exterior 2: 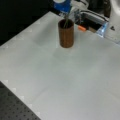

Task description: Flower insertion into a vase

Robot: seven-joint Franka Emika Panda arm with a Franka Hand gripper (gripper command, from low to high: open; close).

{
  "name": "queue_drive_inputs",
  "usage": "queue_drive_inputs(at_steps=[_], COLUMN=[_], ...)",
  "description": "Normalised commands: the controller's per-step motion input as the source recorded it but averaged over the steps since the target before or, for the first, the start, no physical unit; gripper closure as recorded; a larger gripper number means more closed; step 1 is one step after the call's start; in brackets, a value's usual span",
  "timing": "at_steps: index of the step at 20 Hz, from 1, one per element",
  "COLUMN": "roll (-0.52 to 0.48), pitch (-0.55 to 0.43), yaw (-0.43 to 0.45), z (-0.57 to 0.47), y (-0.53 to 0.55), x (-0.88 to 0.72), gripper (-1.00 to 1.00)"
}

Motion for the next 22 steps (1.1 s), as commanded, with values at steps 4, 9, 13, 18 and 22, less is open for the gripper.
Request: queue_drive_inputs(at_steps=[4, 9, 13, 18, 22], roll=[-0.027, -0.025, -0.032, -0.007, -0.005], pitch=[-0.044, -0.093, -0.147, -0.114, -0.066], yaw=[-0.12, -0.14, -0.175, -0.174, -0.151], z=[-0.15, -0.2, -0.33, -0.26, -0.18], y=[0.02, 0.04, 0.09, 0.13, 0.14], x=[0.21, 0.22, 0.28, 0.29, 0.29], gripper=[1.0, 1.0, 1.0, 1.0, 1.0])
